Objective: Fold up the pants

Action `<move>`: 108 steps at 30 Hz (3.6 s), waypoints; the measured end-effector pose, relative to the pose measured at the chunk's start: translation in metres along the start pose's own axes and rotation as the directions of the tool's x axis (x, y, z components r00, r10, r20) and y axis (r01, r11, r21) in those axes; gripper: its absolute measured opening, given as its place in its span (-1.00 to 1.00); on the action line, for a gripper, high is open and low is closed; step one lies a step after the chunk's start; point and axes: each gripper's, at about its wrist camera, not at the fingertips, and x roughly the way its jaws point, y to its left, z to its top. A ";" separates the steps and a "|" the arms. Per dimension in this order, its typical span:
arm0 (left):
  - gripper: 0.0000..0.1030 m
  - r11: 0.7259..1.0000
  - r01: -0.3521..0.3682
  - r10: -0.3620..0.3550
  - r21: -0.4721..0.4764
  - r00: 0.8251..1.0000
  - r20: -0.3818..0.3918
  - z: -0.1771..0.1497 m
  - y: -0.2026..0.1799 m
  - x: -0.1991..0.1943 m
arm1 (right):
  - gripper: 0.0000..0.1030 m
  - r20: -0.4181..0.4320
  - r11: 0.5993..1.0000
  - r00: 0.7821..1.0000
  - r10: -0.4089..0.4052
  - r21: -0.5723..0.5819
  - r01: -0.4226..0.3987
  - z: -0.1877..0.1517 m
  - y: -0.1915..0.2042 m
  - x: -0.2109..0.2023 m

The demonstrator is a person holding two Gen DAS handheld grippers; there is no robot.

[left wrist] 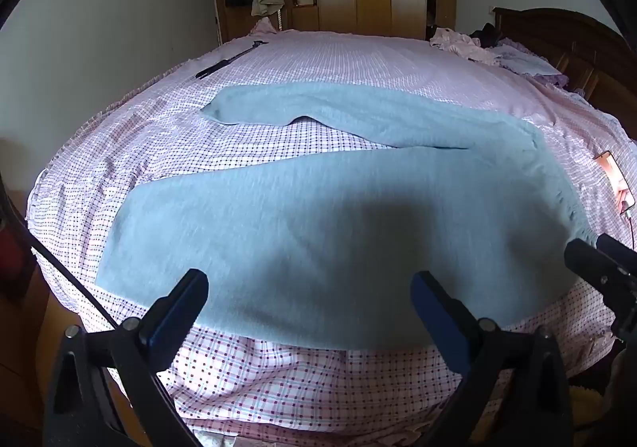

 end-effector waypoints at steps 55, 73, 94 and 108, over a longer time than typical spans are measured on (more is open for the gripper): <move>1.00 0.999 -0.014 0.016 0.034 0.999 -0.031 0.001 -0.001 0.006 | 0.91 -0.023 1.000 1.000 0.011 -0.011 -0.011 0.004 0.001 0.008; 1.00 0.993 0.047 -0.035 0.106 0.993 -0.115 0.052 -0.001 0.047 | 0.91 -0.073 0.997 0.997 0.016 -0.075 -0.021 0.054 -0.024 0.036; 1.00 0.960 0.206 -0.168 0.191 0.966 -0.196 0.185 -0.057 0.126 | 0.91 -0.143 0.996 0.988 -0.065 -0.071 0.055 0.169 -0.112 0.113; 1.00 0.931 0.245 -0.152 0.272 0.935 -0.321 0.254 -0.096 0.258 | 0.91 -0.249 0.978 0.966 -0.065 -0.207 0.012 0.210 -0.122 0.208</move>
